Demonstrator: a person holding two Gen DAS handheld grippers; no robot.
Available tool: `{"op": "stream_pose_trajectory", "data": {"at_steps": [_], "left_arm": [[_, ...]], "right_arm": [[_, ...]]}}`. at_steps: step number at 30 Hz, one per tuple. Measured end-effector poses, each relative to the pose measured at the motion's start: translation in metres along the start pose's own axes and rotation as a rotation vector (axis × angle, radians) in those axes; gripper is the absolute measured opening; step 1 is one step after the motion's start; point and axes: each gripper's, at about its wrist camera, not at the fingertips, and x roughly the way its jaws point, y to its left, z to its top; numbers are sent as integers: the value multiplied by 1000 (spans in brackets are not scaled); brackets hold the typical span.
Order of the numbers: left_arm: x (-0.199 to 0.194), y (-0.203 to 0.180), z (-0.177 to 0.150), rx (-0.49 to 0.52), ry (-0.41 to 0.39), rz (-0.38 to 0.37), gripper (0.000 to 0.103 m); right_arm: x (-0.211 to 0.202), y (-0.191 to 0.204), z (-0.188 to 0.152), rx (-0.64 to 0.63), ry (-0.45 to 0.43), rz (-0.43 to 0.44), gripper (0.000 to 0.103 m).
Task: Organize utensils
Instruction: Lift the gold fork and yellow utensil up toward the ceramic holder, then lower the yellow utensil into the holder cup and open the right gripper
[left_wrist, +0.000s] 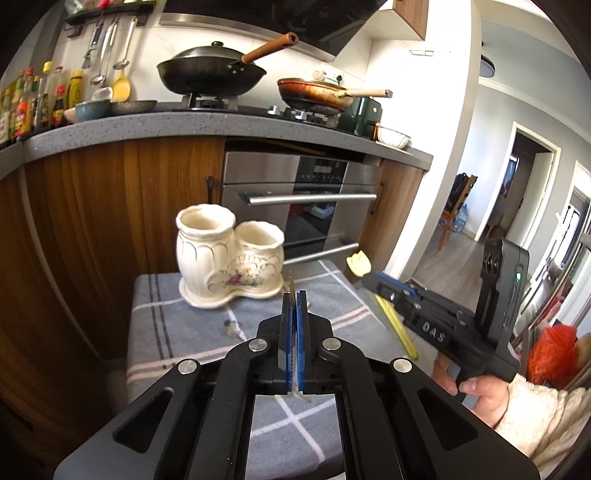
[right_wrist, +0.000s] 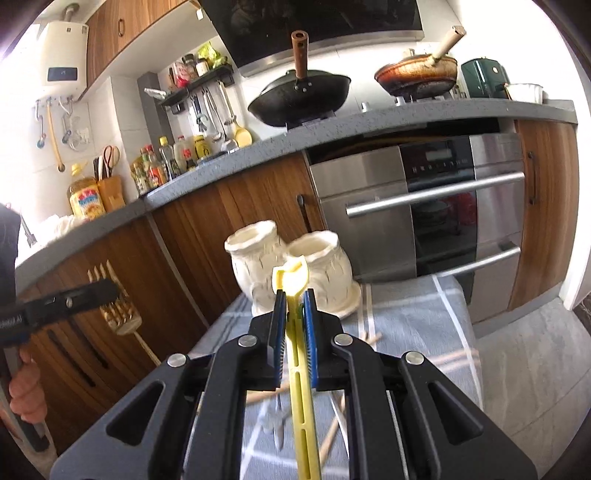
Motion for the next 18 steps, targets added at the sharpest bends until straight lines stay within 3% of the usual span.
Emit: {"op": "stream_pose_trajectory", "data": {"at_steps": [5, 11, 18], "left_arm": [[-1, 11, 20, -23, -16, -41, 2], [1, 33, 69, -61, -64, -76, 2], [8, 49, 130, -77, -109, -114, 2]], "right_arm": [[18, 0, 24, 20, -24, 38, 10], [58, -8, 61, 93, -49, 123, 10], [96, -8, 99, 98, -120, 149, 10]]}}
